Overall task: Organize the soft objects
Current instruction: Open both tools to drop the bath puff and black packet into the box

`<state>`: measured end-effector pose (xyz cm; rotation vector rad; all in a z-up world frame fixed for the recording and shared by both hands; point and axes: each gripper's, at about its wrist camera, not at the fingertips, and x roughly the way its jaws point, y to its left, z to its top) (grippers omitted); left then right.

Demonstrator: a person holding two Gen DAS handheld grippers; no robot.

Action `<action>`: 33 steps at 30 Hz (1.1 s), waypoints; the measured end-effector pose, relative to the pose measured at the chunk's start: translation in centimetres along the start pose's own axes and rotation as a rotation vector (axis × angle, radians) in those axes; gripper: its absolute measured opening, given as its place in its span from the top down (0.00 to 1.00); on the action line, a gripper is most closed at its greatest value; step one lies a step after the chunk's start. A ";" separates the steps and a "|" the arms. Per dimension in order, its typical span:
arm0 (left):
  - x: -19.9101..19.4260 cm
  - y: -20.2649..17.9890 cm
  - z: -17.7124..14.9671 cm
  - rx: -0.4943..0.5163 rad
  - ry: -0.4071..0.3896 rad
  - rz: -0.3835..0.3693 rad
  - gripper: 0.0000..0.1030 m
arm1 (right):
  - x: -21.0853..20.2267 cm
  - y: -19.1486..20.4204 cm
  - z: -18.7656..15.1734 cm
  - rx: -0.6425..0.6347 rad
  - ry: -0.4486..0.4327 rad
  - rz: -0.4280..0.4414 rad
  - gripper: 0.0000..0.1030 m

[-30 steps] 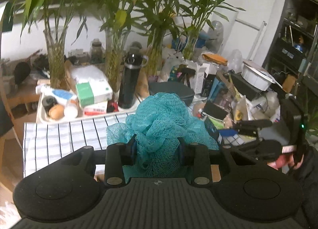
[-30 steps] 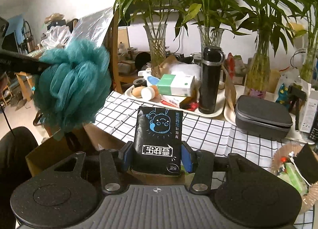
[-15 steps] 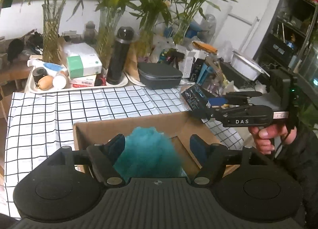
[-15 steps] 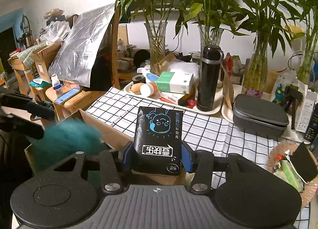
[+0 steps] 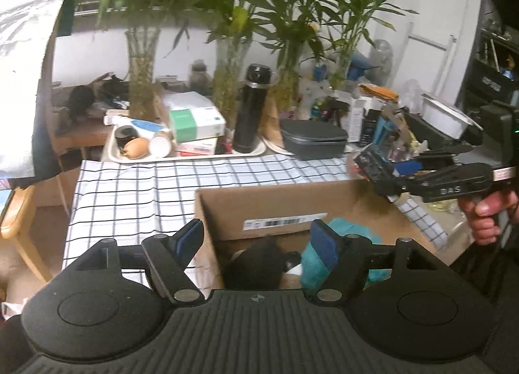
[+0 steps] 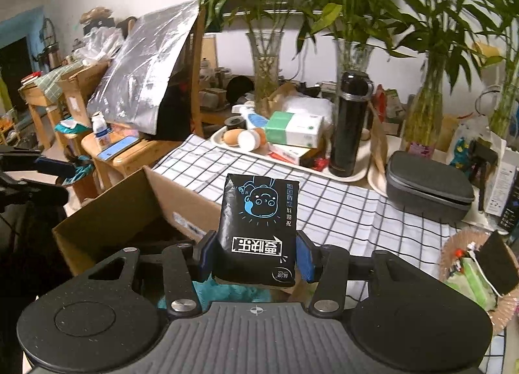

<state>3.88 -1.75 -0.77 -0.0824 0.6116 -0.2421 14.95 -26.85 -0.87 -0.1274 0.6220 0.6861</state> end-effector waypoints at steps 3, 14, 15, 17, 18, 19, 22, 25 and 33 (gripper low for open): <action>-0.2 0.1 -0.5 0.018 -0.012 0.034 0.31 | 0.2 1.1 0.0 -0.026 0.012 0.031 0.49; -0.6 0.9 -1.5 -0.046 -0.022 0.072 0.30 | 2.1 6.9 0.4 -0.238 0.057 0.190 0.11; -0.6 0.9 -1.6 -0.044 -0.020 0.077 0.31 | 2.2 7.1 0.4 -0.249 0.056 0.192 0.10; -0.6 1.0 -1.8 -0.039 -0.015 0.084 0.31 | 2.4 7.3 0.6 -0.249 0.062 0.187 0.08; -0.6 1.1 -1.8 -0.037 -0.012 0.089 0.31 | 2.5 7.2 0.6 -0.246 0.064 0.175 0.04; -0.7 1.2 -2.0 -0.037 -0.009 0.094 0.31 | 2.6 7.1 0.7 -0.241 0.065 0.162 0.02; -0.9 1.4 -2.3 -0.043 0.002 0.097 0.30 | 2.9 6.4 0.8 -0.216 0.075 0.126 0.00; -0.9 1.8 -2.4 -0.067 0.013 0.075 0.30 | 3.2 6.1 0.7 -0.202 0.086 0.085 0.00; -0.8 1.7 -2.2 -0.080 0.009 0.059 0.30 | 3.2 4.8 0.3 -0.164 0.069 0.012 0.00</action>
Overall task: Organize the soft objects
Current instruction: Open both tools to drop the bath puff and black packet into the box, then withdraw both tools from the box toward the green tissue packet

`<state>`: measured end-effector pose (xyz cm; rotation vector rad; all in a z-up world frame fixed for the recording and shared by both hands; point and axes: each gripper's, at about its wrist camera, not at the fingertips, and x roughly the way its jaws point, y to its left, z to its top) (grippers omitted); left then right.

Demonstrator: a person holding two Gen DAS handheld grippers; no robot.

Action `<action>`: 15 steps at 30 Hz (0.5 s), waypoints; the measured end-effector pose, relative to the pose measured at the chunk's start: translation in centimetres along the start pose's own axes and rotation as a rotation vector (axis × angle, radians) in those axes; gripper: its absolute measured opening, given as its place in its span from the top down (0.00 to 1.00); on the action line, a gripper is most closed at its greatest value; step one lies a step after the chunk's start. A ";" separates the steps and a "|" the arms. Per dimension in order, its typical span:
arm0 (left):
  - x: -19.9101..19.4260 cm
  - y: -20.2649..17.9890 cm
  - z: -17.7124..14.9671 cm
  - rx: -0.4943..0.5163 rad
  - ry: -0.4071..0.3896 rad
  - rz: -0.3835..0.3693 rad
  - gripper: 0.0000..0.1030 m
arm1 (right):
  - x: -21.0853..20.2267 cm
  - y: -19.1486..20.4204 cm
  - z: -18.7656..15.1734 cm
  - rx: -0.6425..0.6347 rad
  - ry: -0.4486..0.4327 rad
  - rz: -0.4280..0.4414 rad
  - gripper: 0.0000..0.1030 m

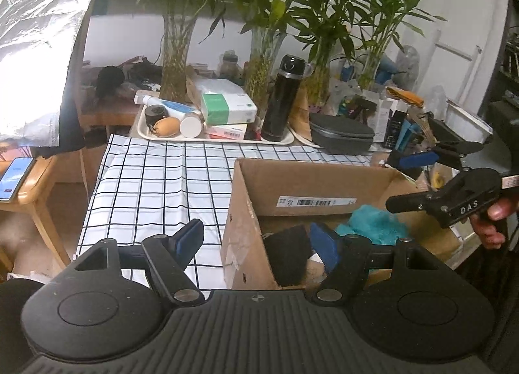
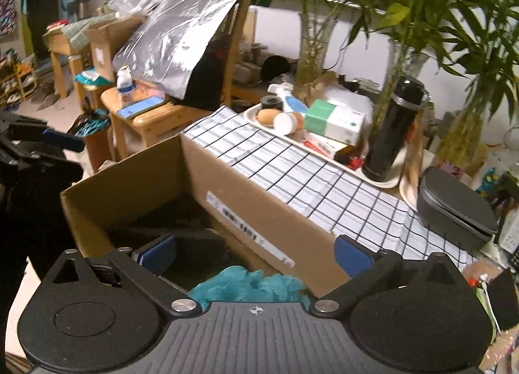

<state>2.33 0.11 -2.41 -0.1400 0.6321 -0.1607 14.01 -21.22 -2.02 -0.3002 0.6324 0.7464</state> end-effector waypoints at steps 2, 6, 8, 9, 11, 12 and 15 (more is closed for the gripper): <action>0.0 -0.1 0.1 0.010 -0.003 -0.001 0.31 | -0.2 -0.4 -0.2 0.017 -0.007 -0.015 0.00; 0.2 -0.2 0.4 0.028 -0.016 0.004 0.30 | -0.7 -1.2 -0.1 0.053 -0.039 -0.049 0.00; 0.5 -0.2 0.7 0.032 -0.022 0.004 0.30 | -0.8 -1.7 -0.1 0.078 -0.049 -0.066 0.00; 0.6 -0.2 0.8 0.035 -0.025 0.003 0.30 | -0.7 -2.0 -0.1 0.091 -0.048 -0.077 0.00; 0.9 -0.2 1.1 0.045 -0.033 0.005 0.30 | -0.5 -2.5 -0.1 0.117 -0.037 -0.100 0.00; 1.0 -0.1 1.3 0.052 -0.035 0.008 0.30 | -0.2 -2.7 -0.1 0.130 -0.030 -0.109 0.00; 1.4 -0.1 1.8 0.079 -0.043 0.008 0.30 | -0.1 -3.5 -0.1 0.173 -0.023 -0.109 0.00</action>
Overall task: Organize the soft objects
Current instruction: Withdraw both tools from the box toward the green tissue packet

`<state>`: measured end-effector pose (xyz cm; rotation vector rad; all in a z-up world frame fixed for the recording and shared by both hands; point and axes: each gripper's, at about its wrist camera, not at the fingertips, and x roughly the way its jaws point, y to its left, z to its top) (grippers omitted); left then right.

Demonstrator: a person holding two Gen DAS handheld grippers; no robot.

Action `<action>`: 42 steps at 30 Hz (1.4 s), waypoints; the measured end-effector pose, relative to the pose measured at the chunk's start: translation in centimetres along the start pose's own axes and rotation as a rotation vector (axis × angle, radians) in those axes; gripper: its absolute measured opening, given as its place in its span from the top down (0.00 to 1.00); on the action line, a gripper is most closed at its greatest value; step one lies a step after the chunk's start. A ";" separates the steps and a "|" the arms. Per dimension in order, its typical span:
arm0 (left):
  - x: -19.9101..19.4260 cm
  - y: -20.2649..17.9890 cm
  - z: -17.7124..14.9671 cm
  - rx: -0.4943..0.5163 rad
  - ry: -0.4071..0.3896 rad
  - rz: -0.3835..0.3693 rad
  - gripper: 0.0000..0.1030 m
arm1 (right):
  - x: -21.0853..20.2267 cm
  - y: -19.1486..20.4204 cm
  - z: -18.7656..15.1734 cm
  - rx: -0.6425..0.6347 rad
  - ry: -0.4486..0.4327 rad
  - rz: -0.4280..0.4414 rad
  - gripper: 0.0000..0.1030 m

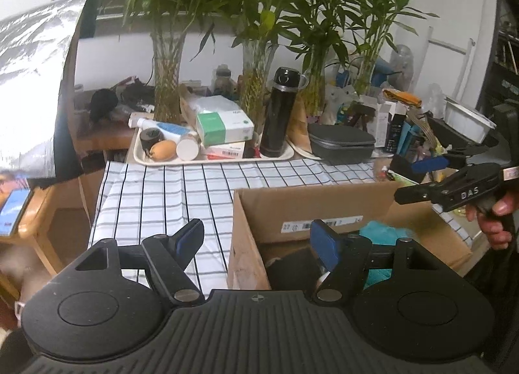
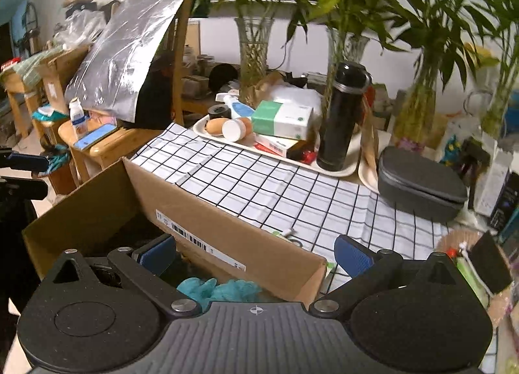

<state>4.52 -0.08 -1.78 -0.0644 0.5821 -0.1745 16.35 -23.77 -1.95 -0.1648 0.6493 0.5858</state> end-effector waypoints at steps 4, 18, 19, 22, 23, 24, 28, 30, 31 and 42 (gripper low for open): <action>0.8 0.3 0.4 0.016 -0.004 0.001 0.30 | 0.1 -0.8 0.0 0.047 0.003 0.001 0.00; 4.8 1.6 2.7 -0.011 0.004 -0.035 0.30 | 1.3 -3.6 -0.3 0.199 0.044 -0.060 0.00; 5.1 1.7 2.8 -0.016 0.003 -0.037 0.30 | 1.4 -3.8 -0.2 0.203 0.045 -0.064 0.00; 6.1 2.0 3.3 -0.018 0.006 -0.036 0.31 | 1.7 -4.6 0.0 0.221 0.040 -0.069 0.00; 6.5 2.0 3.4 -0.015 0.005 -0.037 0.31 | 1.8 -4.9 0.1 0.227 0.040 -0.076 0.00; 6.9 2.1 3.6 -0.011 0.005 -0.038 0.30 | 1.9 -5.1 0.1 0.235 0.040 -0.082 0.00; 8.4 2.1 4.4 0.021 0.004 -0.037 0.30 | 2.8 -6.0 0.4 0.249 0.044 -0.086 0.00; 9.3 2.2 4.8 0.039 0.002 -0.040 0.30 | 3.3 -6.2 0.6 0.240 0.045 -0.090 0.00; 9.8 2.3 4.9 0.045 0.005 -0.044 0.30 | 3.5 -6.4 0.6 0.236 0.047 -0.094 0.00; 14.6 3.5 6.0 0.038 0.039 -0.138 0.31 | 5.8 -8.8 0.9 0.223 0.079 -0.103 0.00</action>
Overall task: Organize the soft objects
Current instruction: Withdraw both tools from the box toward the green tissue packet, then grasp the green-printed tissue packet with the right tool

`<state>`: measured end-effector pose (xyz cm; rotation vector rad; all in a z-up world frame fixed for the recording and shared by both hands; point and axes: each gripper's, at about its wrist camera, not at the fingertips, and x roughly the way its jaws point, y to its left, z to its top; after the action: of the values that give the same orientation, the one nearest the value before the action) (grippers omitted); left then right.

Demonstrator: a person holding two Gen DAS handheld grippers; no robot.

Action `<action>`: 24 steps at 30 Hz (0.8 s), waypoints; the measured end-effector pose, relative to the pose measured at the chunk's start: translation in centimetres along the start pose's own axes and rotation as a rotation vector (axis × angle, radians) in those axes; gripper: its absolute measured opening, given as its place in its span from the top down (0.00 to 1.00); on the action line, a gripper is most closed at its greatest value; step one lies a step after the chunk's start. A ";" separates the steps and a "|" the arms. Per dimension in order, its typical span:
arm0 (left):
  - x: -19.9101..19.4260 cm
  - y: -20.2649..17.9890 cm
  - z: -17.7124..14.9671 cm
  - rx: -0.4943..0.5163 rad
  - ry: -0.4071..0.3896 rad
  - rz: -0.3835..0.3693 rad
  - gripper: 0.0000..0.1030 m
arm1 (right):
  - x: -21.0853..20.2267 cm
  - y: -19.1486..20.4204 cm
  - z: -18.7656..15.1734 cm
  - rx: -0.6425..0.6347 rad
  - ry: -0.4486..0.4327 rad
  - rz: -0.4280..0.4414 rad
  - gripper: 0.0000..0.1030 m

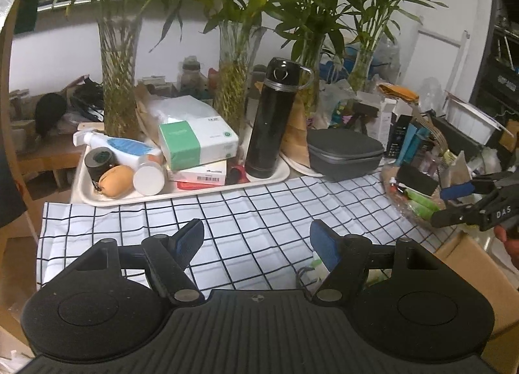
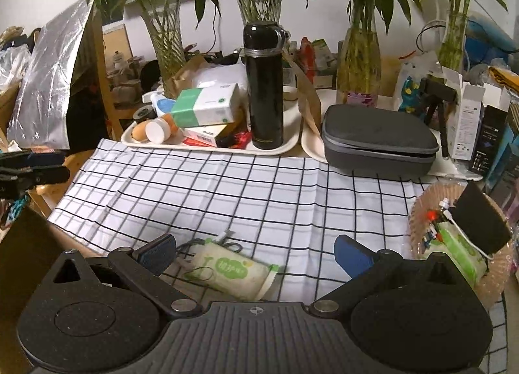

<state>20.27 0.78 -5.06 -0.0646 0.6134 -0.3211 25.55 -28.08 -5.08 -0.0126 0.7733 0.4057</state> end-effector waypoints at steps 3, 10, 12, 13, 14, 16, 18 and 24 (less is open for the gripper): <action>0.5 0.6 0.0 -0.017 0.008 0.004 0.31 | 1.0 -0.7 0.3 0.002 0.020 -0.005 0.00; 1.8 2.0 0.4 -0.071 0.042 -0.014 0.31 | 3.3 -2.8 1.2 0.120 0.071 0.063 0.00; 2.1 2.2 0.3 -0.078 0.053 -0.013 0.31 | 4.2 -3.2 1.6 0.137 0.099 0.061 0.00; 2.3 2.3 0.3 -0.080 0.059 -0.012 0.31 | 4.6 -3.3 1.7 0.137 0.106 0.059 0.00; 2.5 2.4 0.2 -0.081 0.068 -0.013 0.31 | 5.2 -3.4 1.8 0.136 0.118 0.053 0.00; 2.8 2.5 0.0 -0.076 0.088 -0.010 0.31 | 6.2 -3.3 2.1 0.121 0.152 0.044 0.00; 3.1 2.4 -0.3 -0.061 0.106 -0.001 0.31 | 7.0 -3.2 2.2 0.104 0.166 0.036 0.00; 3.6 2.3 -1.1 -0.036 0.168 -0.026 0.31 | 9.3 -3.0 2.4 0.065 0.196 0.064 0.00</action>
<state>23.04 1.88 -8.27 -0.0801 0.7857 -0.3426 34.25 -27.16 -10.05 0.0334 0.9818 0.4442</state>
